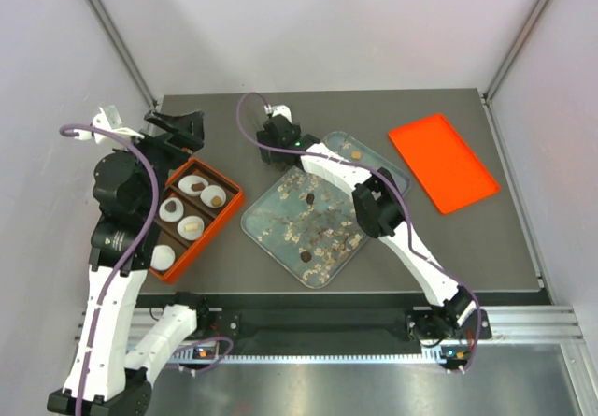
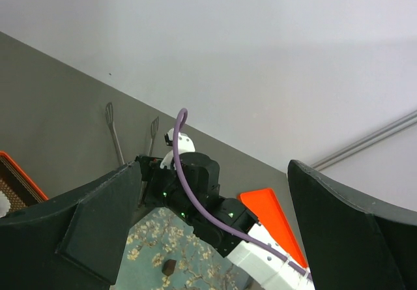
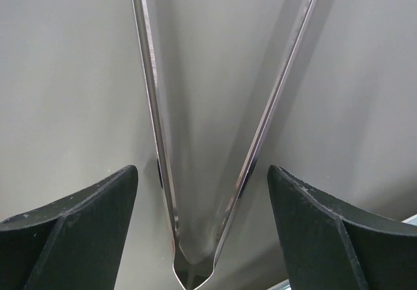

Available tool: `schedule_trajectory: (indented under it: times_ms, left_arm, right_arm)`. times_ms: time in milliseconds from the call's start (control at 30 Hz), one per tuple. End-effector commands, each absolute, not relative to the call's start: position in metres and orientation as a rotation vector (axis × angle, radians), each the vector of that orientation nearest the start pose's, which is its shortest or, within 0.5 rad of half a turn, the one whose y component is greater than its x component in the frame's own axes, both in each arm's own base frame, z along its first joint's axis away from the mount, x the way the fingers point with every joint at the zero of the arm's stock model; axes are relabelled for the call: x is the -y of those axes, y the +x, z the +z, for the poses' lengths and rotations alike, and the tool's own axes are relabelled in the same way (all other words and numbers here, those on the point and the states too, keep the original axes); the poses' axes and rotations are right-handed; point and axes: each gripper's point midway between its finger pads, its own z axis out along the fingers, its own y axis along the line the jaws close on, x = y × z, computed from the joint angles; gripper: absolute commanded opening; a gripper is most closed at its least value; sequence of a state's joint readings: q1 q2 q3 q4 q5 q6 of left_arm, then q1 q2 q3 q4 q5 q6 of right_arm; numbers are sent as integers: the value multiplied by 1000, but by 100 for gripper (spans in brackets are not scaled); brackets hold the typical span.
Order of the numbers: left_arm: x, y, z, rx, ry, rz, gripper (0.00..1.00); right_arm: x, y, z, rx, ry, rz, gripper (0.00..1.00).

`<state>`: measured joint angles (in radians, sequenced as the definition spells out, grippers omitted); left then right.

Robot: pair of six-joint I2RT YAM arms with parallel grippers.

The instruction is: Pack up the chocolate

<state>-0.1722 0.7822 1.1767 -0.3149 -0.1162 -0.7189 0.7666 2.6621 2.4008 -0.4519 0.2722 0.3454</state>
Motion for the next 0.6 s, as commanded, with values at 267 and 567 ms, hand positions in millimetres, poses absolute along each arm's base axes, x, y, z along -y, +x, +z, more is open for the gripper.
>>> schedule_trajectory:
  times_ms: [267,567]
  left_arm:
    - [47,270,471,-1316,-492,-625,99]
    - [47,267,471,-1322,-485,-622,99]
  right_arm:
    - [-443,493,23,-2273,-324,255,68]
    - [-456,492,59,-2194,-387,334,36]
